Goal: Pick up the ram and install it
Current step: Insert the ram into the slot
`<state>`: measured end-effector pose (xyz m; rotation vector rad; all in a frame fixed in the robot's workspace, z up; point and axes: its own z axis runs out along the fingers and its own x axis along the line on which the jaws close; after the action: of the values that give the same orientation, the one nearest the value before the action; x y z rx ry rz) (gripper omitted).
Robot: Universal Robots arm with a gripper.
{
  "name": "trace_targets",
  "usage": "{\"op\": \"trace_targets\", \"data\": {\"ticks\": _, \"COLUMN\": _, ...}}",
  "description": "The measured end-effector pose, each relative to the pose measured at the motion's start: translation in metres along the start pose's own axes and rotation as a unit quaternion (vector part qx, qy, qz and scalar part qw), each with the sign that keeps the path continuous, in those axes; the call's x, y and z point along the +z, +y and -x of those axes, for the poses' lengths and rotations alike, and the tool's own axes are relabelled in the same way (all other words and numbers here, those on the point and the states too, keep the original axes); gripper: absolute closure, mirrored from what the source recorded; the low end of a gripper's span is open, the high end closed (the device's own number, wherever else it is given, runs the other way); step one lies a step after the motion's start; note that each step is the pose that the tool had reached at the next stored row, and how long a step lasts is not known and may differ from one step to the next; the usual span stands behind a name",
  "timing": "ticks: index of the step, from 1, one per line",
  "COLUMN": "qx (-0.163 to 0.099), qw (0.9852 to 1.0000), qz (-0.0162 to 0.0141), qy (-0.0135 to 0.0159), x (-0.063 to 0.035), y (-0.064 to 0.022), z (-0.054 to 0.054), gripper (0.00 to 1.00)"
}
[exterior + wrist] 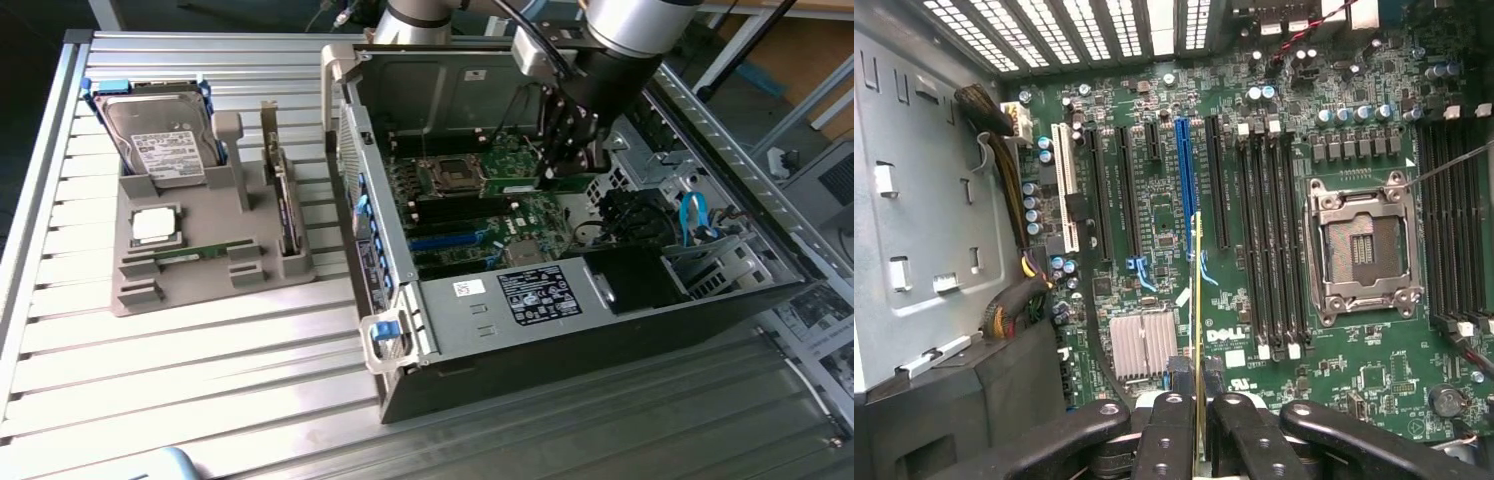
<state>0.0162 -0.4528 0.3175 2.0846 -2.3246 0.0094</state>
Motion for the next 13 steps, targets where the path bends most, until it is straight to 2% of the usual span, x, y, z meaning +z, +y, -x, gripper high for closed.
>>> {"op": "trace_targets", "data": {"ticks": 13, "qx": 0.000, "qw": 1.0000, "qz": 0.0000, "qy": 0.0000, "x": 0.0057, "y": 0.0000, "z": 0.0001, "gripper": 0.86}}
